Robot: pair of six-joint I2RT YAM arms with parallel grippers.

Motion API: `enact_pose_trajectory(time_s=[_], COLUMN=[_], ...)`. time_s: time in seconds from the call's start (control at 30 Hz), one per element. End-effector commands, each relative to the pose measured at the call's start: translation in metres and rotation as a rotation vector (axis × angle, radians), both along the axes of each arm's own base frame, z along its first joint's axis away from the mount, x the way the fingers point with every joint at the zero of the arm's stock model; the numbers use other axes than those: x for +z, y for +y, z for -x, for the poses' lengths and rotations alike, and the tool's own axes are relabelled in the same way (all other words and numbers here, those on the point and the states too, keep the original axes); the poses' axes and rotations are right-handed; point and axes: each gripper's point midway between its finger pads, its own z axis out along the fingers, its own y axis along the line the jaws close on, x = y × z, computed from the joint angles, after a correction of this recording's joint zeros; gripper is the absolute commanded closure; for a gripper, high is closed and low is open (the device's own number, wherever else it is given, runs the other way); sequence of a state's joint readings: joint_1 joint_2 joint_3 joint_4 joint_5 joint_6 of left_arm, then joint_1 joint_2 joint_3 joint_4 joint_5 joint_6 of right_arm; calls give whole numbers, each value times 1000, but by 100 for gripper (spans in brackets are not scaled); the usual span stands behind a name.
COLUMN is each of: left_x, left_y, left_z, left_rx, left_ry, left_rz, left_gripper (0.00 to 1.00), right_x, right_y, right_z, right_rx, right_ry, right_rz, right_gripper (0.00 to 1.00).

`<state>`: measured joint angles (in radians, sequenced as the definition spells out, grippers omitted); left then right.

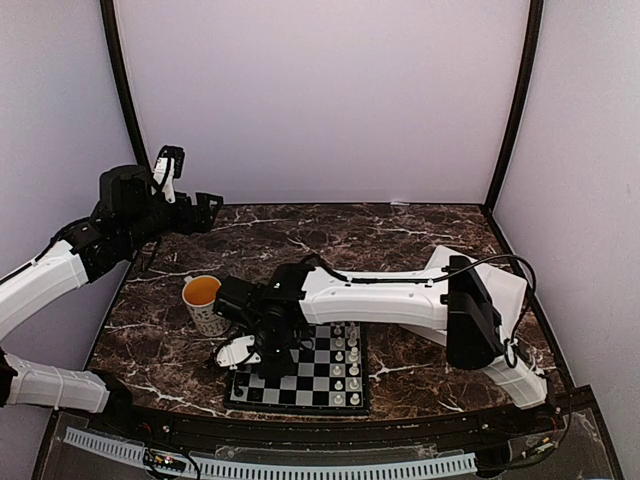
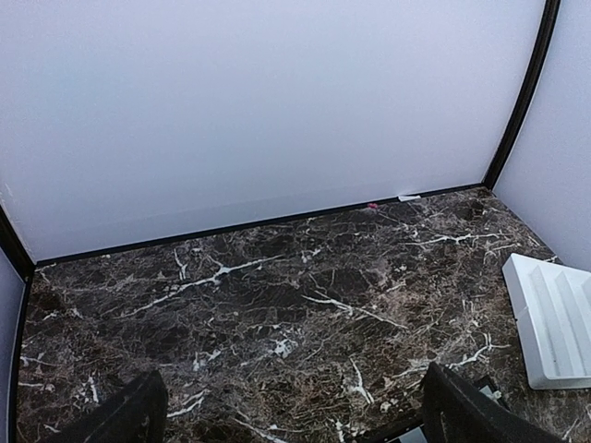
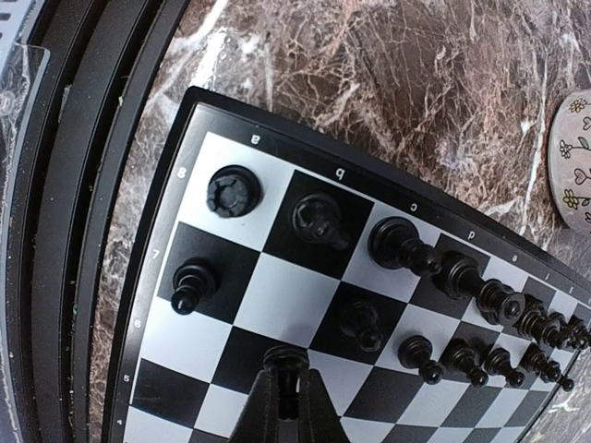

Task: Set up the chess pieces on the board
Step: Place the pawn at b7.

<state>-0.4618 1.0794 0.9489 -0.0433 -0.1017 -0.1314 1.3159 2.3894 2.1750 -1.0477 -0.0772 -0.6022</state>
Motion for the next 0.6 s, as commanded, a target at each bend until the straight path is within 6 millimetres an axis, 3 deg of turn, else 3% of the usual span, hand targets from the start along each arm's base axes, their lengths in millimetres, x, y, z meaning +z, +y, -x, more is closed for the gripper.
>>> enact_pose_trajectory(time_s=[0.0,0.57], left_x=[2,2], left_y=[3,1], left_z=[4,3], left_rx=[-3,-22], left_ry=[-7,4], left_rz=[2,22], left_gripper=[2,2], right_x=[-2,-12], right_y=[11,17], right_z=[7,15], right_rx=[4,13], right_ry=[22,41], right_rz=[-20,-17], right_gripper=[100,100])
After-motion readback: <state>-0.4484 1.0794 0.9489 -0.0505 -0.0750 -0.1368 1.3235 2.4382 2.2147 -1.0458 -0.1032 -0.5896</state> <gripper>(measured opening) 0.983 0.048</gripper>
